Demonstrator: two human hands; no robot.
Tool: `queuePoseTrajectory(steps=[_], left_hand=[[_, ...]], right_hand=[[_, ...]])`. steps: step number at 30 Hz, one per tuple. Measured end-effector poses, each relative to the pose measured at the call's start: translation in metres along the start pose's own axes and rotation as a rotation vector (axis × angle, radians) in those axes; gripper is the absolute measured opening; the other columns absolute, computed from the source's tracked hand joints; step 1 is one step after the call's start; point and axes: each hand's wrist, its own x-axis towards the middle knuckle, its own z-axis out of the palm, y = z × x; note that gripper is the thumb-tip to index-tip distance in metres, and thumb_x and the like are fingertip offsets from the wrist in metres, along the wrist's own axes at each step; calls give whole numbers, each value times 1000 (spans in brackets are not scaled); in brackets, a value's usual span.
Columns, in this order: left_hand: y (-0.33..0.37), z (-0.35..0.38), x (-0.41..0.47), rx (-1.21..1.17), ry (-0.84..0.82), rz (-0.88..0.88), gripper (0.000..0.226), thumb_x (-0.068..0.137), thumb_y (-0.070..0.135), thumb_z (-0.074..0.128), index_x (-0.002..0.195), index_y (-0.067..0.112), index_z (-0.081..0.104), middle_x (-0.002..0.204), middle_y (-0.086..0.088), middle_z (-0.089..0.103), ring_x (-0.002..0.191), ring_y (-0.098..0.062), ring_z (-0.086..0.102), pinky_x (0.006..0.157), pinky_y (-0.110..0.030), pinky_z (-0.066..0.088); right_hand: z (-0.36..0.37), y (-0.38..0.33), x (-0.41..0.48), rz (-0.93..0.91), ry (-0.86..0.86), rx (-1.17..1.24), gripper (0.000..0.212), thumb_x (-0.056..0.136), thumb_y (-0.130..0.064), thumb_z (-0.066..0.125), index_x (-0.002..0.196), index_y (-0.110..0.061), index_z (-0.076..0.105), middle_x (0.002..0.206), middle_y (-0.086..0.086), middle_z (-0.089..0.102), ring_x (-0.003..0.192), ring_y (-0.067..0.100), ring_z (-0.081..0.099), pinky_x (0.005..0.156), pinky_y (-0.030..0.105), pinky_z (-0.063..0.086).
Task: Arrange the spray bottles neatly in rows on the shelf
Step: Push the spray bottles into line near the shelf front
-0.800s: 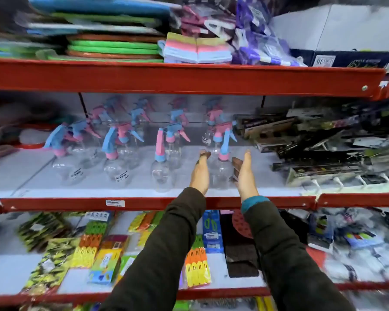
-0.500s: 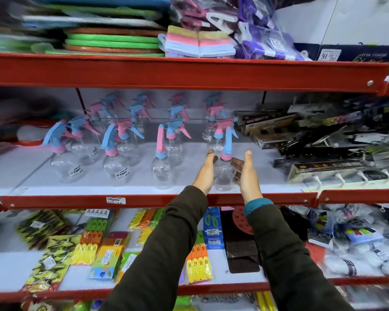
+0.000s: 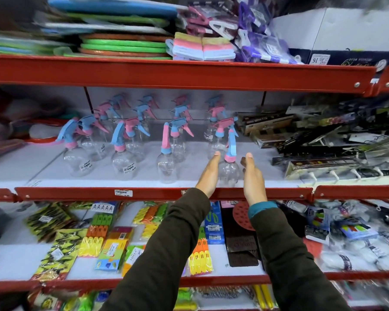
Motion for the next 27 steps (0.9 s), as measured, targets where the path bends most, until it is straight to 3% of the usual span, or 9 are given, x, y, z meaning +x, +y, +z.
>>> queuePoseTrajectory(steps=[3,6,9,14,18,23,27], left_hand=[[-7,-11,-3,-20,112,40,63,97,56,27,152,24,25,161,6,21,148,-10,18,116,-30,12],[-12,-21,-18,-50,180,94,68,92,60,32,151,26,28,160,9,25,147,-8,20,123,-36,11],[-19,-37,-33,-82,251,169,64,94,56,31,150,25,31,158,11,29,145,-5,24,122,-34,13],[-22,-77,-48,-156,446,231,56,97,49,34,148,26,35,154,12,34,136,0,30,118,-28,17],[-15,-114,-41,-165,504,156,61,97,53,30,151,24,27,160,7,22,145,-7,21,123,-37,11],[7,-142,-18,-170,373,35,62,101,50,19,152,16,24,161,0,21,149,-18,18,119,-37,13],[13,-151,-2,-169,288,-54,63,101,50,19,151,13,26,159,-2,27,147,-20,25,115,-33,21]], right_hand=[[-7,3,-12,-68,86,42,65,102,-58,34,148,-16,53,158,5,53,148,22,46,126,43,32],[-10,0,-30,-113,144,84,58,100,-55,37,138,-19,62,147,2,61,140,22,54,123,44,37],[-6,-4,-51,-179,186,139,49,100,-48,39,127,-20,69,135,0,68,130,22,61,117,43,44],[32,-15,-72,-167,58,182,41,108,-39,38,123,-19,70,127,1,72,107,14,67,102,34,51],[84,-15,-67,-99,-101,179,37,108,-40,37,122,-22,66,131,2,68,116,18,65,111,39,49],[137,-18,-46,68,-171,158,59,104,-57,34,139,-16,59,152,7,57,142,26,52,124,50,37],[162,-12,-23,129,-152,142,95,74,-85,31,137,-22,62,151,6,60,140,28,54,122,51,39]])
